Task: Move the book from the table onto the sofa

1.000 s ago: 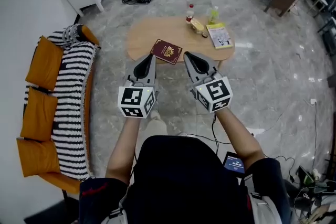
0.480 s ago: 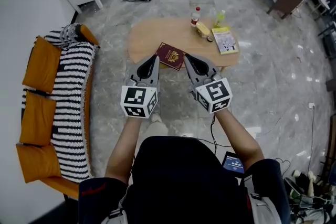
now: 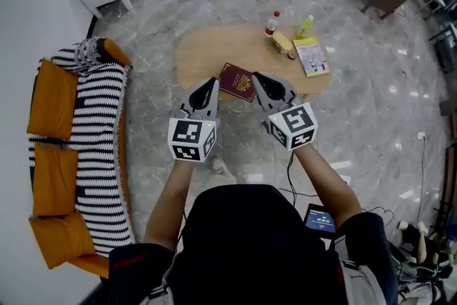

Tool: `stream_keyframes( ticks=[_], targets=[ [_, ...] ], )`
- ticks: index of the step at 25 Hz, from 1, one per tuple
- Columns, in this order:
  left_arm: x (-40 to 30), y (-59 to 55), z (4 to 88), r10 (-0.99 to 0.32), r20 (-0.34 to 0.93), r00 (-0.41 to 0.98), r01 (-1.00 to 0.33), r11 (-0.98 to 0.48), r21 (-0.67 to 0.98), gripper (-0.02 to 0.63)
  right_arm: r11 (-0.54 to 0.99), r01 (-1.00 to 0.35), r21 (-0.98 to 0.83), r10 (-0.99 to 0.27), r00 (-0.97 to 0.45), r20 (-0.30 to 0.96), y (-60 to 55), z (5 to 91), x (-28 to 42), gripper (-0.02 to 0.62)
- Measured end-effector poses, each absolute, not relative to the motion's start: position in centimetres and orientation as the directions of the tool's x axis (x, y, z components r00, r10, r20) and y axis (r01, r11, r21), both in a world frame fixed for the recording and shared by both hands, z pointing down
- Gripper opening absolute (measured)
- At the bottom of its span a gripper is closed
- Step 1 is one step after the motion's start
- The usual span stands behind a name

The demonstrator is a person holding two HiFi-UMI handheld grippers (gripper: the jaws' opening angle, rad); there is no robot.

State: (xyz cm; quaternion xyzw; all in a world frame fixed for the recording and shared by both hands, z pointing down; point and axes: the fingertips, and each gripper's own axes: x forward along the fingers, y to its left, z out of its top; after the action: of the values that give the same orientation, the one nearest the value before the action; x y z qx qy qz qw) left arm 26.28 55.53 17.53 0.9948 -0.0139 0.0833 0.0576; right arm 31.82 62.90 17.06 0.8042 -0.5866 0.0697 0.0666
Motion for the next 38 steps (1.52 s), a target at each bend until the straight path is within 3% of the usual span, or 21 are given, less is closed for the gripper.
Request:
stream_keyframes(
  ticks=[18,38],
  targets=[
    [31.5,52.0,24.9,0.107,0.273,0.956,0.059,-0.982,0.178,0.017,-0.325,-0.946,0.016,-0.9,0.314,0.303,58.8,24.4,36.7,0.009],
    [39.7,55.1,44.4,0.138,0.459,0.878,-0.072,-0.908,0.412,0.017,-0.258,-0.956,-0.142,-0.828,0.144,0.542,60.9,43.1,43.8,0.009]
  ],
)
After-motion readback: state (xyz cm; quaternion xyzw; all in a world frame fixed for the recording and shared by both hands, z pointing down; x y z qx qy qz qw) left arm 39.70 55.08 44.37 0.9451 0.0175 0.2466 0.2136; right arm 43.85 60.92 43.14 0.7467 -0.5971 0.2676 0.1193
